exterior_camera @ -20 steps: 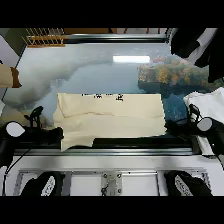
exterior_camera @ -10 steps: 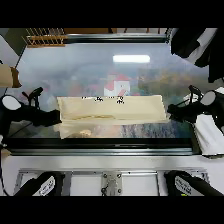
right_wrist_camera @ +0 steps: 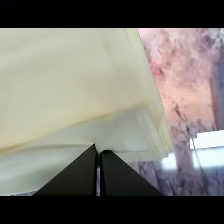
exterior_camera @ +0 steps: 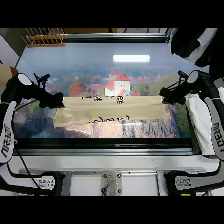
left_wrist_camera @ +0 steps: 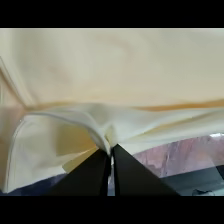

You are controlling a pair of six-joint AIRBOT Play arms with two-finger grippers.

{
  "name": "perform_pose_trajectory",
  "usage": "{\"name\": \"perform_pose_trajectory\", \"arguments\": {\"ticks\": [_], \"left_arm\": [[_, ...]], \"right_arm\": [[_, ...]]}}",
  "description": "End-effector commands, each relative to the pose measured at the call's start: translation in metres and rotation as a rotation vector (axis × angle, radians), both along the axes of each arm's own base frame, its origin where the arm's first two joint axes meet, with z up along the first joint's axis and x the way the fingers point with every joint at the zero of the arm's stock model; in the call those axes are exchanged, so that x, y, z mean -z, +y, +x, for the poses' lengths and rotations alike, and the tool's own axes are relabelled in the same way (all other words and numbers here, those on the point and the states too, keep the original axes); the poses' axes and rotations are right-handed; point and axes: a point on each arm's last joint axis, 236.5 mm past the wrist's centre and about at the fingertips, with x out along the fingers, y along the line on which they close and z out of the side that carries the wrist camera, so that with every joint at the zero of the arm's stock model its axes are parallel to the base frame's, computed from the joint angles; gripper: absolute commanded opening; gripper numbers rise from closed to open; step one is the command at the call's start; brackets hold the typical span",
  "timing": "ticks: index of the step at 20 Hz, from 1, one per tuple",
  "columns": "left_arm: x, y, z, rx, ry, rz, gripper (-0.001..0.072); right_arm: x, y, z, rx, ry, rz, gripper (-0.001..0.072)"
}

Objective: Fold the clothes and pants, and hang the long-sleeved shirts on hangers.

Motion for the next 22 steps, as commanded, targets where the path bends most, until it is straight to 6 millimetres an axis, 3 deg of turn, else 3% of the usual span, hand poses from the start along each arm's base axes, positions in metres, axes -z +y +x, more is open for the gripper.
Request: {"name": "perform_pose_trajectory", "arguments": {"ticks": [1, 2, 3, 6, 8, 9, 10, 11, 14, 17, 19, 22], "left_arm": [[0.004, -0.002, 0.04, -0.004, -0.034, -0.025, 0.0364], [-0.001, -0.004, 0.053, -0.032, -0.059, -0.052, 0.062], [-0.011, -0.005, 0.066, -0.067, -0.089, -0.086, 0.0614], [-0.049, -0.012, 0.09, -0.111, -0.181, -0.186, 0.0616], [-0.06, -0.016, 0.086, -0.107, -0.193, -0.2, 0.061], [-0.059, -0.021, 0.079, -0.096, -0.183, -0.2, 0.0413], [-0.056, -0.028, 0.07, -0.077, -0.173, -0.201, 0.0134], [-0.05, -0.035, 0.062, -0.076, -0.161, -0.203, 0.0008], [-0.028, -0.066, 0.036, -0.043, -0.107, -0.209, 0.0007], [-0.005, -0.101, 0.012, 0.011, -0.053, -0.215, 0.0006], [0.006, -0.123, 0.001, 0.049, -0.037, -0.21, 0.0007], [0.012, -0.149, -0.004, 0.098, -0.05, -0.204, 0.0006]], "right_arm": [[-0.007, 0.014, 0.054, 0.07, -0.154, 0.087, 0.0208], [-0.014, 0.017, 0.07, 0.094, -0.221, 0.114, 0.0534], [-0.023, 0.02, 0.083, 0.103, -0.282, 0.136, 0.0685], [-0.045, 0.015, 0.094, 0.091, -0.371, 0.171, 0.0685], [-0.041, 0.002, 0.076, -0.009, -0.333, 0.138, 0.0684], [-0.032, -0.007, 0.061, -0.051, -0.283, 0.128, 0.0684], [-0.022, -0.017, 0.047, -0.065, -0.236, 0.127, 0.0684], [-0.01, -0.026, 0.033, -0.058, -0.186, 0.136, 0.0685], [0.031, -0.054, -0.01, -0.014, -0.068, 0.168, 0.0684], [0.064, -0.064, -0.034, -0.019, -0.008, 0.198, 0.0684], [0.073, -0.055, -0.033, -0.055, -0.008, 0.237, 0.0684], [0.074, -0.018, -0.017, -0.088, -0.064, 0.371, 0.0683]]}}
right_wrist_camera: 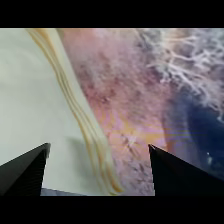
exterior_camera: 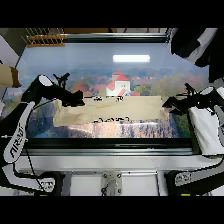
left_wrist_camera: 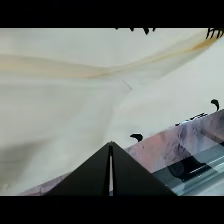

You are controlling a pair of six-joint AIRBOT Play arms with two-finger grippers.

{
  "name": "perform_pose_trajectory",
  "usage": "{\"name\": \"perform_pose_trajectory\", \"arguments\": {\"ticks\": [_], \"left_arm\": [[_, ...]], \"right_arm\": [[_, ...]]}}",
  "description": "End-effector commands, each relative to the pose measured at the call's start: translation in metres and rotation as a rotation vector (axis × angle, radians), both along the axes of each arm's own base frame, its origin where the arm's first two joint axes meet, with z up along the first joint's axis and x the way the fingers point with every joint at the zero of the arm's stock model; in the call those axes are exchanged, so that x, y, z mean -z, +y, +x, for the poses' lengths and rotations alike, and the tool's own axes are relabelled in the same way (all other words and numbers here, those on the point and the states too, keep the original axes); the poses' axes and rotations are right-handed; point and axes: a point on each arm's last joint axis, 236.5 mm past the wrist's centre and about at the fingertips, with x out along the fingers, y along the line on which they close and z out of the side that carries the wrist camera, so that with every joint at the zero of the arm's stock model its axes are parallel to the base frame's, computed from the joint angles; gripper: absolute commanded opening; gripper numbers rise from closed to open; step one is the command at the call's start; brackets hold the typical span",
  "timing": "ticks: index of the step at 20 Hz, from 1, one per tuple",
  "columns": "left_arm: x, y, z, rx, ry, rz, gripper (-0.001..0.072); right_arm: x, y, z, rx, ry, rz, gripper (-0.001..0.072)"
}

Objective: Fold the clothes and pants, and hang the long-sleeved shirts on hangers.

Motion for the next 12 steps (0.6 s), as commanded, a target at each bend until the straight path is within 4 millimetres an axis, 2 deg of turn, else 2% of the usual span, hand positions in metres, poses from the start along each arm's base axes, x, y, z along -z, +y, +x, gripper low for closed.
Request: {"name": "perform_pose_trajectory", "arguments": {"ticks": [1, 5, 8, 9, 10, 12], "left_arm": [[0.008, -0.032, -0.007, 0.051, -0.026, 0.009, 0.0006], [0.008, -0.054, -0.005, 0.079, -0.074, 0.013, 0.0007], [0.008, -0.059, -0.005, 0.087, -0.082, 0.013, 0.0007], [0.008, -0.059, -0.005, 0.086, -0.082, 0.013, 0.0006], [0.007, -0.059, -0.004, 0.084, -0.085, 0.013, 0.0006], [0.007, -0.059, -0.002, 0.078, -0.095, 0.013, 0.0006]], "right_arm": [[0.008, 0.037, 0.008, -0.044, -0.034, 0.139, 0.0683], [0.018, 0.084, 0.008, -0.075, 0.007, 0.242, 0.0657], [0.016, 0.097, 0.013, -0.121, -0.032, 0.249, 0.0194], [0.014, 0.097, 0.015, -0.122, -0.04, 0.249, 0.0095], [0.008, 0.095, 0.017, -0.123, -0.05, 0.25, 0.0007], [-0.01, 0.081, 0.021, -0.115, -0.06, 0.232, 0.0009]]}}
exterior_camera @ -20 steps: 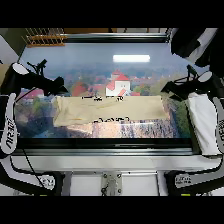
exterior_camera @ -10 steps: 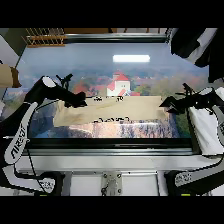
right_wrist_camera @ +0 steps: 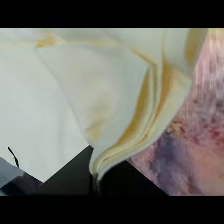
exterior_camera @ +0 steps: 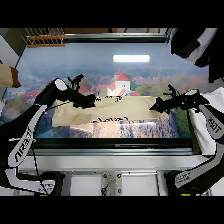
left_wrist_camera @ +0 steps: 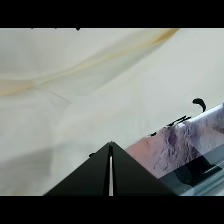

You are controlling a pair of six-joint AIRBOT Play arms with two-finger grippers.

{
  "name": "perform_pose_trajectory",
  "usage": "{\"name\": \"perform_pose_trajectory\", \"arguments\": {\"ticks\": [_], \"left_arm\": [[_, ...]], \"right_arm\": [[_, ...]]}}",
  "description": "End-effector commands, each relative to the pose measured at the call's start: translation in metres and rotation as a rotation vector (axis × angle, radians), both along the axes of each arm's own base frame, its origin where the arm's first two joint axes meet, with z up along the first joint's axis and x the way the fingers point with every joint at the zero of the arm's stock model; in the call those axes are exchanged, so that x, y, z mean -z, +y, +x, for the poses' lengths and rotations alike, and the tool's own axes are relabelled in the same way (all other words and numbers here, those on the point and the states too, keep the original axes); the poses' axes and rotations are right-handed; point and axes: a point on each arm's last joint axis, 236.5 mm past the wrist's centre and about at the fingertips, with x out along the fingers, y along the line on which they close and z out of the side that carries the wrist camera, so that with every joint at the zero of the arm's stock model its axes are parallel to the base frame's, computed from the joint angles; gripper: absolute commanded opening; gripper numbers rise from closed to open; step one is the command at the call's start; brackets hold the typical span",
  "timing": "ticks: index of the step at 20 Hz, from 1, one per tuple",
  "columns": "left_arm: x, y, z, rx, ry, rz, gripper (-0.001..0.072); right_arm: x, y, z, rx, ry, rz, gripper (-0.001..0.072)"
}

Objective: Fold the clothes and pants, and hang the long-sleeved shirts on hangers.

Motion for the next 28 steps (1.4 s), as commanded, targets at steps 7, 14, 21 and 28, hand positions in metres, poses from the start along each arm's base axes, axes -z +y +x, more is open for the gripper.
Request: {"name": "perform_pose_trajectory", "arguments": {"ticks": [7, 14, 21, 28], "left_arm": [[0.005, -0.081, 0.03, 0.117, -0.062, -0.021, 0.0006], [0.048, -0.175, 0.031, 0.25, -0.042, -0.035, 0.0006], [0.076, -0.208, 0.022, 0.314, 0.009, -0.032, 0.0006], [0.057, -0.184, 0.042, 0.264, 0.0, -0.033, 0.0006]], "right_arm": [[-0.108, -0.08, -0.006, -0.059, 0.05, -0.328, 0.0009], [-0.217, -0.014, 0.013, -0.188, -0.145, -0.391, 0.0009], [-0.264, 0.069, 0.014, -0.337, -0.316, -0.392, 0.0009], [-0.267, 0.115, 0.004, -0.423, -0.357, -0.371, 0.0009]]}}
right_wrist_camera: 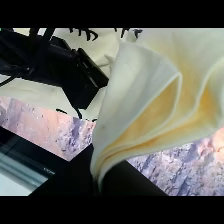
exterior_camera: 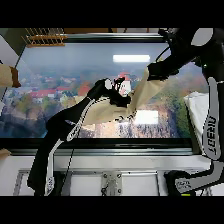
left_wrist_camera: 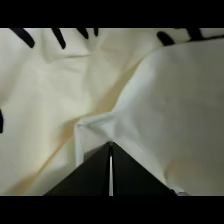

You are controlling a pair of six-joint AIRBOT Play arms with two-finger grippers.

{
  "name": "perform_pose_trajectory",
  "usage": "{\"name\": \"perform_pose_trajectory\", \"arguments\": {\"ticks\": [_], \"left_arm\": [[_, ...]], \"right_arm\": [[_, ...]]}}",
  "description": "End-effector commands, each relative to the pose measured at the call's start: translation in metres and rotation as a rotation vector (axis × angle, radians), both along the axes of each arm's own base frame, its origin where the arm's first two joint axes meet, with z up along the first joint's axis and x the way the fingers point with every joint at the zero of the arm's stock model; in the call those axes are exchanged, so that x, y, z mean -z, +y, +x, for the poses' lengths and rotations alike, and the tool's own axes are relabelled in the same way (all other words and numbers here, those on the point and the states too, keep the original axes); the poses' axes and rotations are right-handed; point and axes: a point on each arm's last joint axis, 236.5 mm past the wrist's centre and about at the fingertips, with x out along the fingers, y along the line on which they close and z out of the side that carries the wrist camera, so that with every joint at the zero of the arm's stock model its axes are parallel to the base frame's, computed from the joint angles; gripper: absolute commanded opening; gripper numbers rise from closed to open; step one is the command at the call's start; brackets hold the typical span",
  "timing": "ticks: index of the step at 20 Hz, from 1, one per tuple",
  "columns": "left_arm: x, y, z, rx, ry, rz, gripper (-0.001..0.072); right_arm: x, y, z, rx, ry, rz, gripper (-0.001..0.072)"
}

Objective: Fold the clothes and pants, and hang the long-sleeved shirts on hangers.

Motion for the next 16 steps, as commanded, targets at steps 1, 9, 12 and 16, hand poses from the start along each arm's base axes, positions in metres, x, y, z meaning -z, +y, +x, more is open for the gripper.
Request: {"name": "perform_pose_trajectory", "arguments": {"ticks": [1, 9, 12, 16], "left_arm": [[-0.023, 0.019, 0.02, -0.04, -0.033, -0.01, 0.0006], [-0.138, 0.148, 0.1, -0.282, -0.194, -0.071, 0.0005], [-0.174, 0.202, 0.111, -0.361, -0.235, -0.073, 0.0006], [-0.216, 0.26, 0.112, -0.432, -0.29, -0.069, 0.0006]], "right_arm": [[-0.004, 0.025, -0.005, -0.047, -0.017, 0.01, 0.0009], [0.003, 0.109, -0.017, -0.191, -0.072, 0.046, 0.0009], [0.021, 0.161, -0.027, -0.285, -0.049, 0.117, 0.0009], [0.059, 0.229, -0.035, -0.362, -0.013, 0.206, 0.0009]]}}
